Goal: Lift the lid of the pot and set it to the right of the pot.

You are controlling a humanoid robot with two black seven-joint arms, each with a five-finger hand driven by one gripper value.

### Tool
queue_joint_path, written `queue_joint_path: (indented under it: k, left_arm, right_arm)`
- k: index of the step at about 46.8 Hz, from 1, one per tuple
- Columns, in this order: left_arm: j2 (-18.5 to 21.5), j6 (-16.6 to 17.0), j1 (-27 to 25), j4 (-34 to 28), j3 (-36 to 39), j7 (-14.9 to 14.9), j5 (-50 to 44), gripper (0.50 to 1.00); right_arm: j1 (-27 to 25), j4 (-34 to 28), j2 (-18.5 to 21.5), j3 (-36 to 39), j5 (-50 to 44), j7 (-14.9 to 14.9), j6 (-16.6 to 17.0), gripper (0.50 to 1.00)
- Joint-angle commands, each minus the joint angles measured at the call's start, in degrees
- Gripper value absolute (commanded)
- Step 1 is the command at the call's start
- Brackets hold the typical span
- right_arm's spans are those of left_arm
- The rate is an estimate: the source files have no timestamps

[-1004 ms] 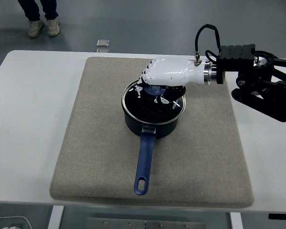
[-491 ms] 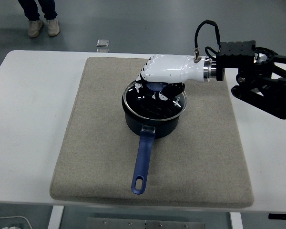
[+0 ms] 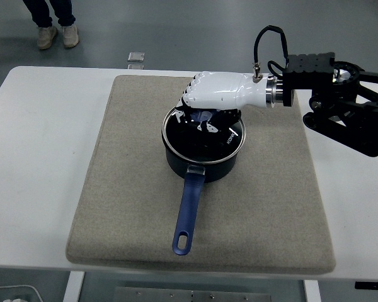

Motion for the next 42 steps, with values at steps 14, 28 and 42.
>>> queue_joint_path:
  k: [14,28,42]
  left_arm:
    - [0.00,0.00,0.00,0.00,0.00,0.01,0.00,1.000]
    - [0.00,0.00,0.00,0.00,0.00,-0.07,0.00,1.000]
    - [0.00,0.00,0.00,0.00,0.00,0.01,0.00,1.000]
  right_arm:
    - [-0.21,0.26,0.05,0.04,4.30,-0.27,0.09,0.574]
    - [0.23,0.00,-0.12,-0.05,6.07,-0.01,0.09,0.827]
    - [0.50,0.00,-0.30,-0.05,5.45,0.89,0.97,0.846]
